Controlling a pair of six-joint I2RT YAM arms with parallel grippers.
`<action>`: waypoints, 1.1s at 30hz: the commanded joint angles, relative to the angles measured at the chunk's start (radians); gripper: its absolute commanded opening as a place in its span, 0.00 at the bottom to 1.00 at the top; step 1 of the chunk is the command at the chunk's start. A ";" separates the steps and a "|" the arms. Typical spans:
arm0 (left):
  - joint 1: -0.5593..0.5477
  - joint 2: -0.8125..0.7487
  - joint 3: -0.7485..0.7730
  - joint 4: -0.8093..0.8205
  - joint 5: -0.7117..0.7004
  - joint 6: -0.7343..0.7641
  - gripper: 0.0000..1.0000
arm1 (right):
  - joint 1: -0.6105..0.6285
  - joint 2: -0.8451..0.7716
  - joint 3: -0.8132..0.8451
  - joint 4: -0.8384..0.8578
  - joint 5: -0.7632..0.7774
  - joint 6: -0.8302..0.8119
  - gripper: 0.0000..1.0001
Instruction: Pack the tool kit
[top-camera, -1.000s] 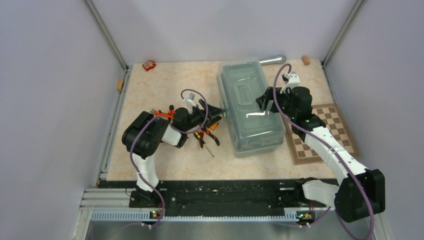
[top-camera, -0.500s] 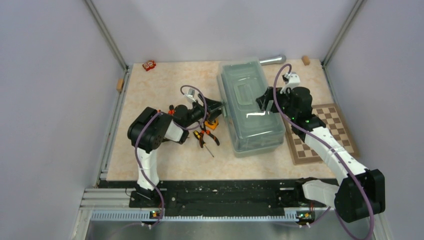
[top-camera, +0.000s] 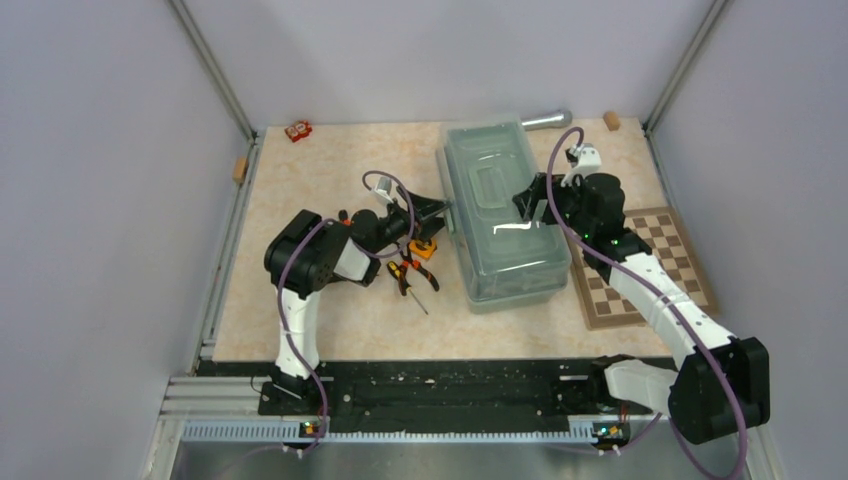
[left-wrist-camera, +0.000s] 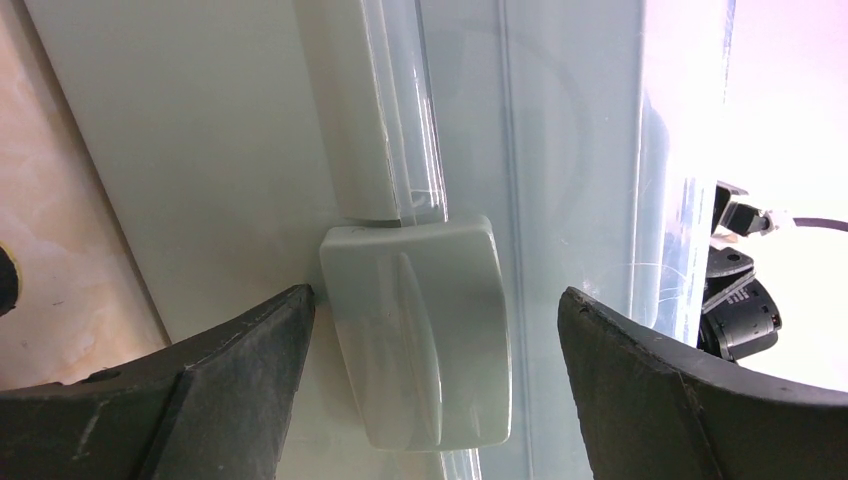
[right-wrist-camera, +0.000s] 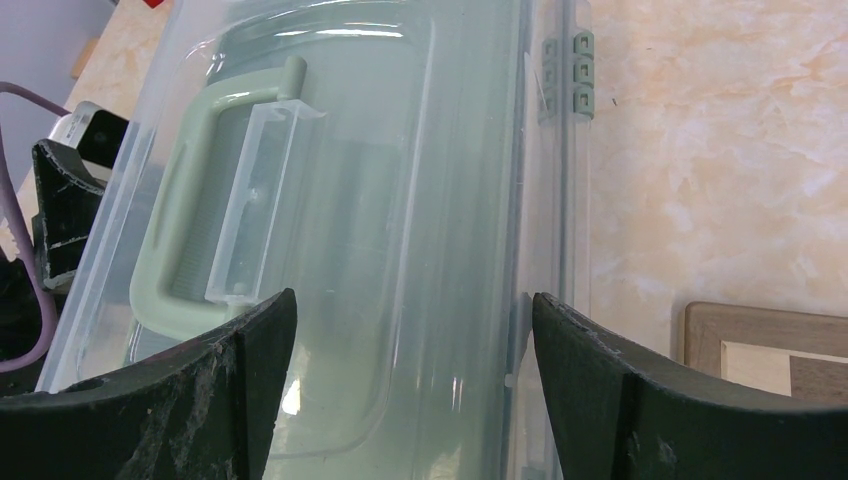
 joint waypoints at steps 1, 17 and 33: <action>-0.083 0.026 0.048 0.009 0.107 0.014 0.96 | 0.055 0.075 -0.025 -0.197 -0.232 0.006 0.83; -0.065 0.053 0.021 0.173 0.159 -0.095 0.90 | 0.057 0.118 0.095 -0.360 -0.216 -0.030 0.70; -0.087 -0.030 0.071 0.184 0.169 -0.132 0.88 | 0.099 0.174 0.118 -0.386 -0.210 -0.048 0.64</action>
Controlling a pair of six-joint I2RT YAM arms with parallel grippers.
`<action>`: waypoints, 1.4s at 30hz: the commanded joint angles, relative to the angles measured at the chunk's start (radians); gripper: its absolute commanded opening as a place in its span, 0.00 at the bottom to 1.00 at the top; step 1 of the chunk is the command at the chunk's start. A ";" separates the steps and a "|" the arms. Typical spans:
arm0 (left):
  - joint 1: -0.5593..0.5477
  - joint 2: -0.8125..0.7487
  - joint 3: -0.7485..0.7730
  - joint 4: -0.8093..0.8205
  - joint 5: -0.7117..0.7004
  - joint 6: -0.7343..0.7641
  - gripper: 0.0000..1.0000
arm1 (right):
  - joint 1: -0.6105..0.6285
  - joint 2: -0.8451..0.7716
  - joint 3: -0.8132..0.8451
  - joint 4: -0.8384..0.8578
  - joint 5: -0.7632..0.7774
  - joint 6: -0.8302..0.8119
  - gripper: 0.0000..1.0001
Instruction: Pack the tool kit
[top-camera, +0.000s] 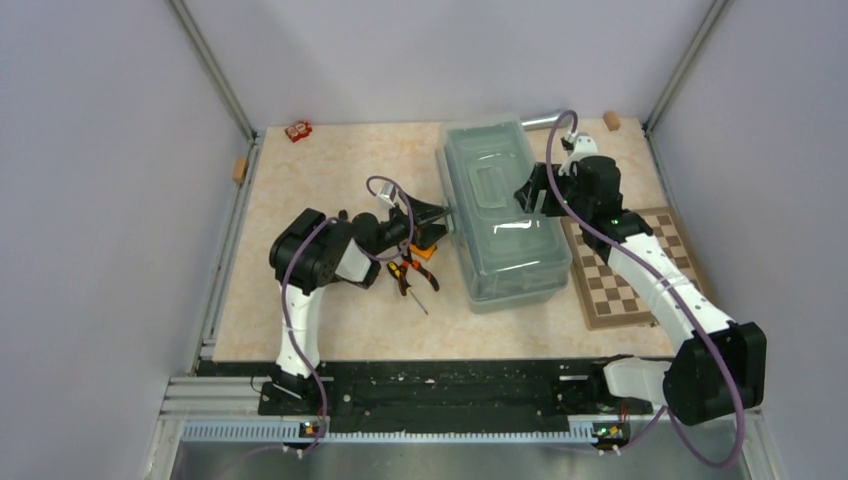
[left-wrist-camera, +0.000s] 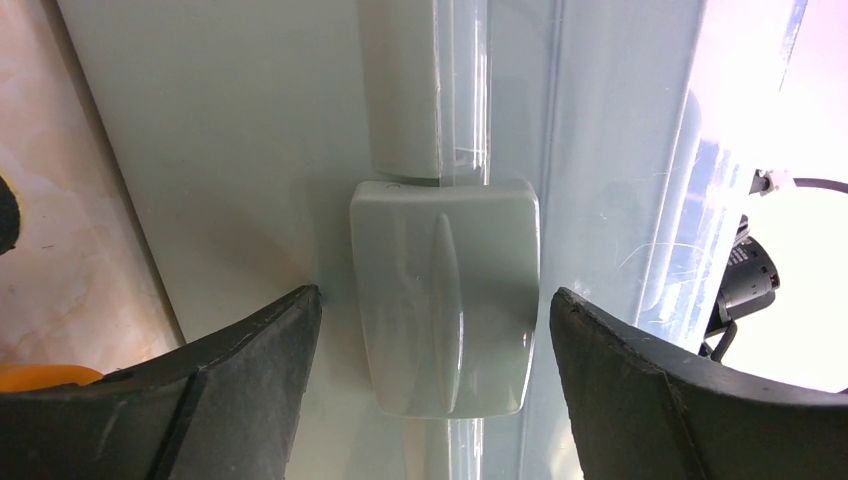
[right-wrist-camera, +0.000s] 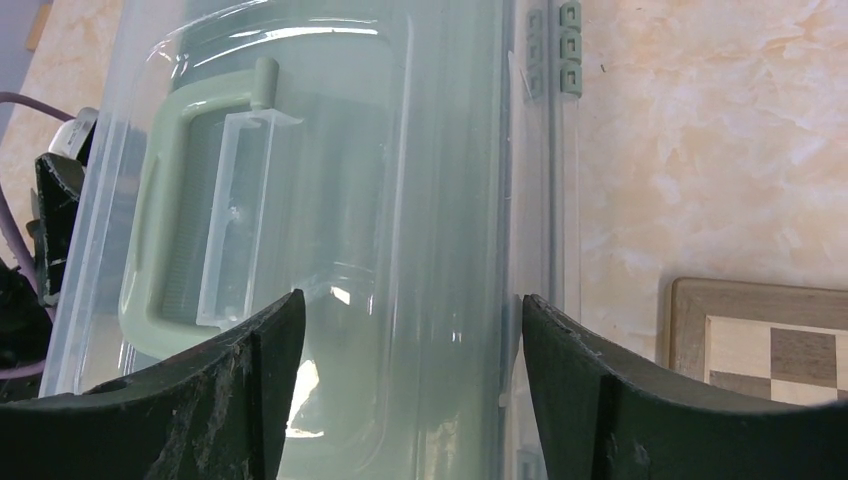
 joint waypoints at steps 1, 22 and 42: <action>-0.090 -0.085 0.074 0.133 0.091 -0.032 0.88 | 0.100 0.090 -0.044 -0.186 -0.225 -0.038 0.64; -0.104 -0.190 0.115 0.133 0.039 -0.065 0.58 | 0.125 0.103 -0.049 -0.197 -0.217 -0.042 0.62; -0.123 -0.388 0.128 -0.230 0.017 0.122 0.36 | 0.158 0.120 -0.052 -0.218 -0.162 -0.064 0.59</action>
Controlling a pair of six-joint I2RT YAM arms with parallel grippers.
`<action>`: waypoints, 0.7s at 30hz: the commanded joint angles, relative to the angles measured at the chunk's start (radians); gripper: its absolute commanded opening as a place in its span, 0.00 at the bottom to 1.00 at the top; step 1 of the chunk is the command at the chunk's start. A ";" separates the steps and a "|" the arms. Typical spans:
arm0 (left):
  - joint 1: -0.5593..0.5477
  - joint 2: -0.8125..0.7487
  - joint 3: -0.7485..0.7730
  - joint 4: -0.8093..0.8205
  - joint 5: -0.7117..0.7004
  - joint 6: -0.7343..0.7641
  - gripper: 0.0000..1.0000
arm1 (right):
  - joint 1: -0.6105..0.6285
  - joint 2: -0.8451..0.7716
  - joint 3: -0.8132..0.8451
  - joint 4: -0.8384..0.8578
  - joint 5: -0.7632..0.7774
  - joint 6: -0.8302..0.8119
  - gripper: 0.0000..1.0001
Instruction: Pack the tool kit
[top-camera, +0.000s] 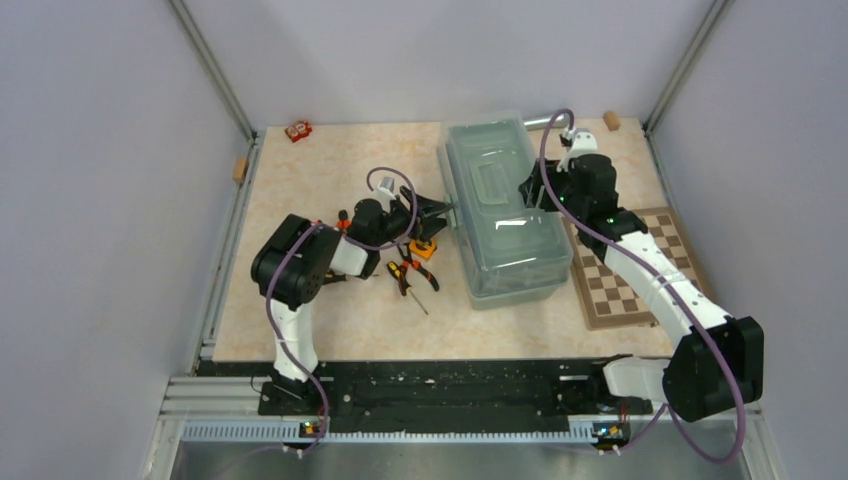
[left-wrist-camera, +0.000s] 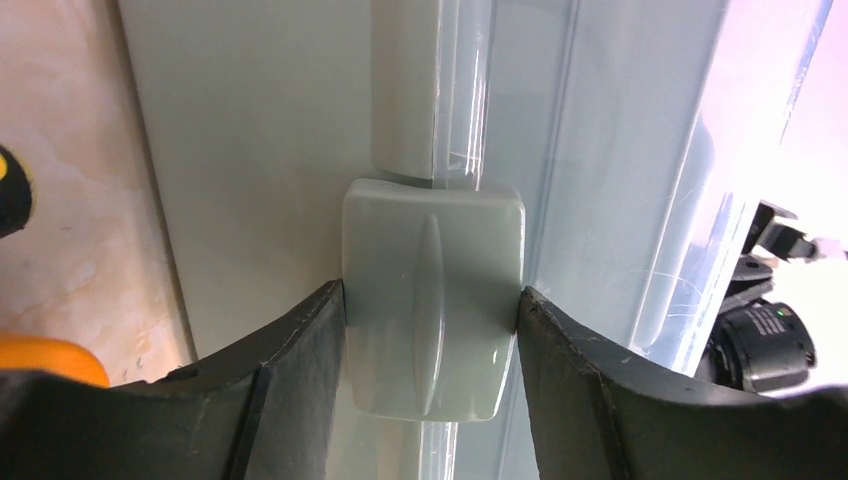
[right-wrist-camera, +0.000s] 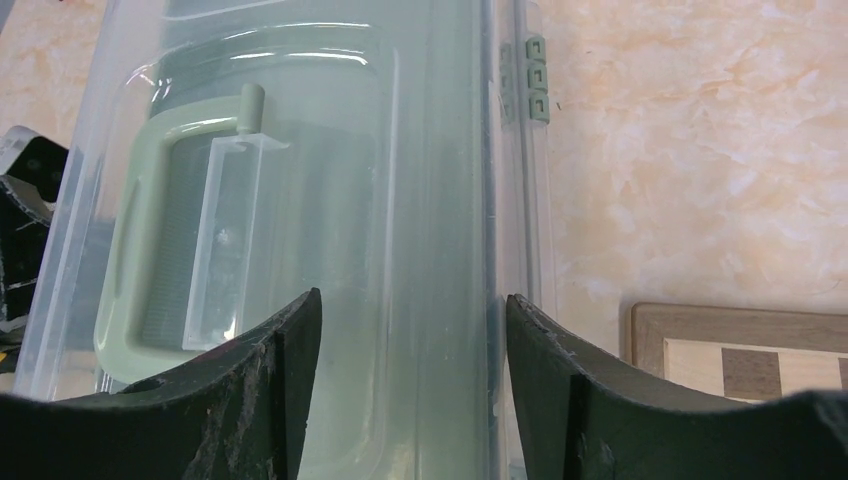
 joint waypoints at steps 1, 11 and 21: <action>-0.113 -0.264 0.102 0.016 0.070 0.121 0.35 | 0.135 0.101 -0.054 -0.270 -0.261 -0.035 0.59; -0.114 -0.354 0.118 -0.258 0.035 0.259 0.28 | 0.141 0.109 -0.047 -0.272 -0.250 -0.039 0.59; -0.100 -0.370 0.026 -0.240 0.018 0.266 0.65 | 0.141 0.103 -0.047 -0.275 -0.245 -0.045 0.60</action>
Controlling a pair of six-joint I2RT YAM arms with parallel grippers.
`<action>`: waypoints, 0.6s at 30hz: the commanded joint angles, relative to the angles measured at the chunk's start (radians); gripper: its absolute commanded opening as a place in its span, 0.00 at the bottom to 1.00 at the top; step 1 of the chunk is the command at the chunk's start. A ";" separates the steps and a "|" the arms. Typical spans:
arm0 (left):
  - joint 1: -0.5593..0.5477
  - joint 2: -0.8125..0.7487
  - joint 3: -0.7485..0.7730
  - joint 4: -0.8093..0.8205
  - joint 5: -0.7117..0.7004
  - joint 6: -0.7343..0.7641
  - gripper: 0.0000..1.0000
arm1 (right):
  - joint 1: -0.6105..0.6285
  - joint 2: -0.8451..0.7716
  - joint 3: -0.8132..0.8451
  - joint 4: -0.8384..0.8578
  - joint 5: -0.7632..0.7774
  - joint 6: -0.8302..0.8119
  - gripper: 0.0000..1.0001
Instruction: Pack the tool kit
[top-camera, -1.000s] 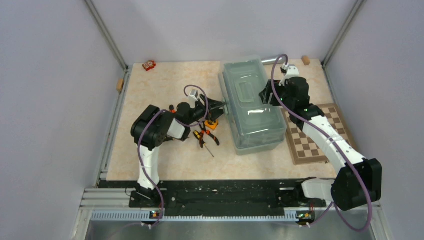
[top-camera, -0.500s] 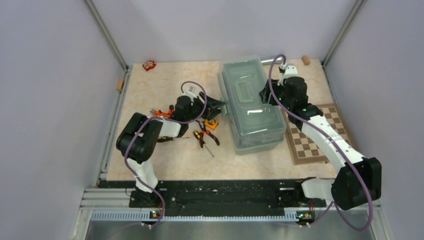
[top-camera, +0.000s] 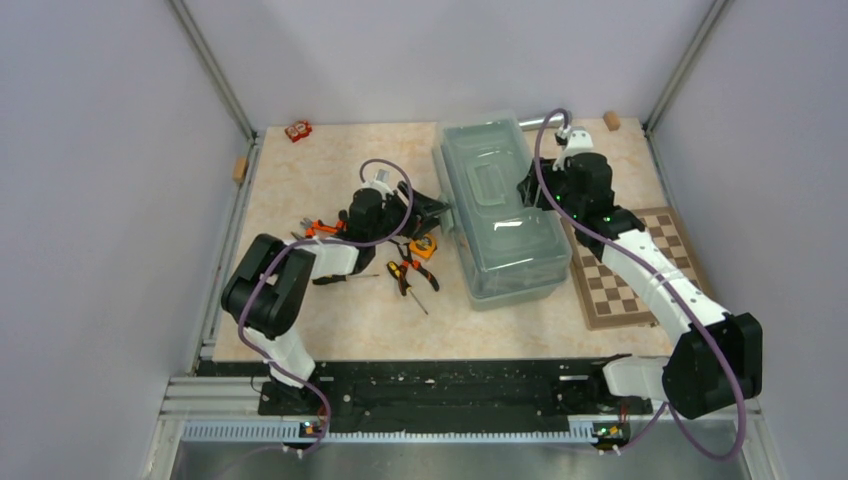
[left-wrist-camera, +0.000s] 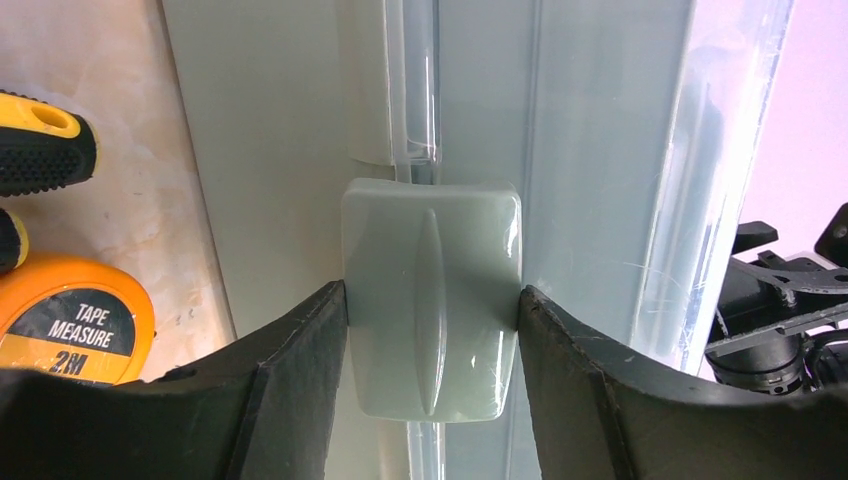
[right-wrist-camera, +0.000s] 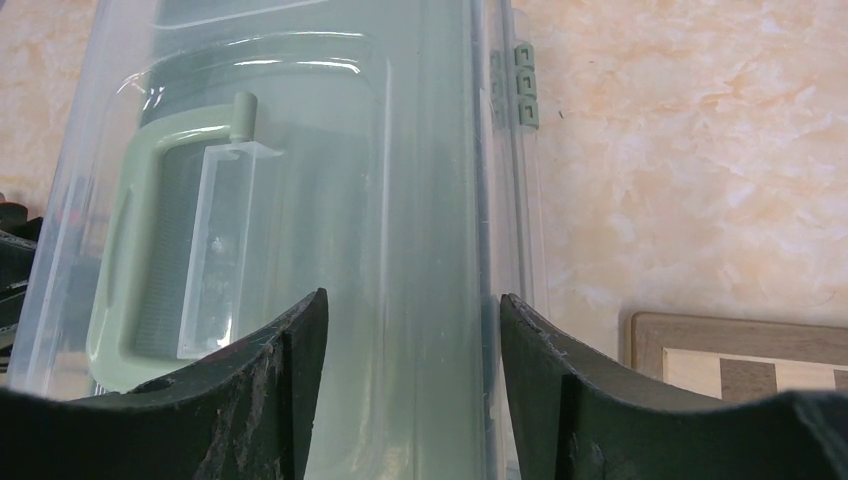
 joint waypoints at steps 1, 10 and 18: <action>-0.074 -0.105 -0.002 0.271 0.145 -0.001 0.68 | 0.121 0.090 -0.062 -0.275 -0.270 -0.021 0.60; -0.059 -0.139 -0.015 0.288 0.152 -0.007 0.89 | 0.122 0.087 -0.066 -0.271 -0.270 -0.021 0.60; -0.059 -0.245 0.019 -0.139 0.035 0.165 0.97 | 0.123 0.076 -0.069 -0.271 -0.261 -0.023 0.61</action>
